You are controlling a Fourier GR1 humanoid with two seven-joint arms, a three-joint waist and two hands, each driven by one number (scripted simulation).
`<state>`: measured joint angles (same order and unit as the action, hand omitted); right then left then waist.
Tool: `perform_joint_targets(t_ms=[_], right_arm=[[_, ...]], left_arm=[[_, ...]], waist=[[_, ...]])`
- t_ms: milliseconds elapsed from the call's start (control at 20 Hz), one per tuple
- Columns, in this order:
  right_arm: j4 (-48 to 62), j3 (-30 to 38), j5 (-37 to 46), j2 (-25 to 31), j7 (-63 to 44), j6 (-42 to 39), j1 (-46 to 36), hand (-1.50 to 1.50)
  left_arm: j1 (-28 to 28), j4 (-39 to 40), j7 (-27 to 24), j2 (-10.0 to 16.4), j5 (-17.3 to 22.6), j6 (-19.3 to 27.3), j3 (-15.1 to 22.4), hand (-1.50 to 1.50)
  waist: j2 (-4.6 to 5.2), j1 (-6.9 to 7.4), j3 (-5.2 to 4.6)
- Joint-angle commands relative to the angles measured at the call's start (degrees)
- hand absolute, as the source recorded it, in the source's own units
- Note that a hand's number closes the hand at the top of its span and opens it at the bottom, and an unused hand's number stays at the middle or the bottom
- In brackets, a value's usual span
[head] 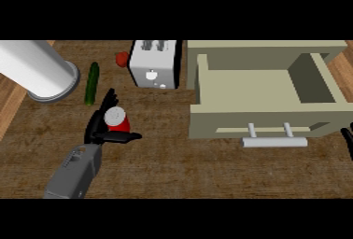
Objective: Pick up the can, place it into the drawer and close the drawer
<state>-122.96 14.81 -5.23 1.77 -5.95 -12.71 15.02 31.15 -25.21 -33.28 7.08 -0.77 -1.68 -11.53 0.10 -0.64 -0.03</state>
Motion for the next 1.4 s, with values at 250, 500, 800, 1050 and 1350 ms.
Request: perform_joint_targets(t_ms=[250, 500, 800, 1050, 1350], right_arm=[[2.9, 0.2, 0.4, -0.2, -1.1, 1.4, -4.8, -1.5], [-2.0, 0.9, -0.4, -0.6, -0.8, -0.9, 1.3, -1.5], [-5.9, -0.1, -2.2, -1.5, -0.3, -0.6, 4.6, -1.5], [-0.9, -2.5, 0.7, -1.7, 2.7, 1.1, 3.3, -1.5], [-3.6, -2.1, 0.4, -1.7, 2.5, 1.1, 4.0, -1.5]], left_arm=[[2.0, -3.1, 2.6, -3.4, 1.6, -1.1, 0.9, 1.5], [2.8, -6.1, 6.6, -1.8, 3.6, -4.4, 0.6, 1.5], [-5.7, -10.0, 1.1, 0.4, 5.8, -2.3, -2.1, 1.5], [-11.7, -24.3, 7.3, -0.4, 8.1, 0.0, -1.1, 1.5], [-15.2, -40.9, 17.9, -2.3, 7.0, 2.1, 4.5, 1.5]], waist=[[-0.1, 0.54, 0.03], [-0.16, 0.29, 0.03], [-0.29, 0.62, 0.03], [-0.27, 0.84, 0.06], [-0.24, 0.68, 0.05]])
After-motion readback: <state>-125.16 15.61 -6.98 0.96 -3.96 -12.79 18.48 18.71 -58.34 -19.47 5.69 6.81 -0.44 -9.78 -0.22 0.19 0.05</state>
